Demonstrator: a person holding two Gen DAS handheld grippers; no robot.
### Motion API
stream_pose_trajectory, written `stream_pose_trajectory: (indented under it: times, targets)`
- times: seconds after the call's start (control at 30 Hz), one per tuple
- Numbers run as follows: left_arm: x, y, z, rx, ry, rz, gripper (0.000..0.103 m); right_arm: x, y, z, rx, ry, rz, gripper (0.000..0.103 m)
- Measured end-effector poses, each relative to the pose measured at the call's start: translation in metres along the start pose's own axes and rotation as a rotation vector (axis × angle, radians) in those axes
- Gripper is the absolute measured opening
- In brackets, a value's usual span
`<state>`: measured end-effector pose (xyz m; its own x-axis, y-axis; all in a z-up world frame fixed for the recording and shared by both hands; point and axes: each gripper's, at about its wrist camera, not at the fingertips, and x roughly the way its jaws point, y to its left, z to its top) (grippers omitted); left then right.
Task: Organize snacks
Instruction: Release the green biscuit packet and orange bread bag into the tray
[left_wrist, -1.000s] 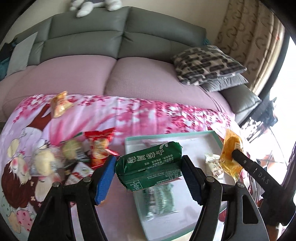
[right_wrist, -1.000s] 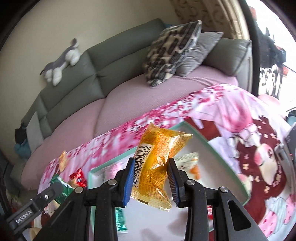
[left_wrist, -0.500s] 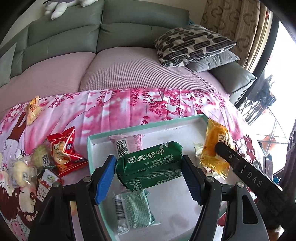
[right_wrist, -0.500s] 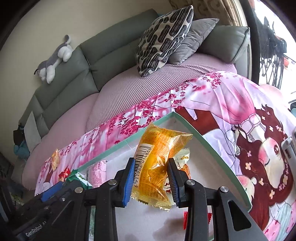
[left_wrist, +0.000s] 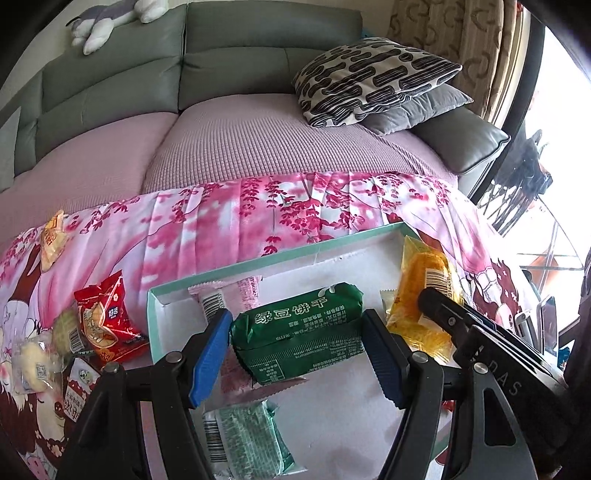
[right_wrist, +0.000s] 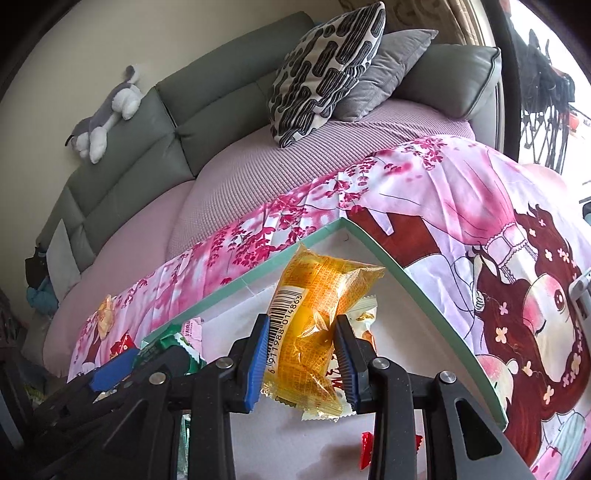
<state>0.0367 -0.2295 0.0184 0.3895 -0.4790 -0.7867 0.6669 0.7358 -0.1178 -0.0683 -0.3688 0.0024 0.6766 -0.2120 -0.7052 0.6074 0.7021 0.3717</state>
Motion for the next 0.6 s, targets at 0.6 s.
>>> stream_pose_trajectory:
  times: [0.6]
  targets:
    - [-0.017, 0.013, 0.007, -0.037, -0.031, 0.055, 0.078, -0.003, -0.006, 0.002, 0.008, -0.001, -0.016, 0.039]
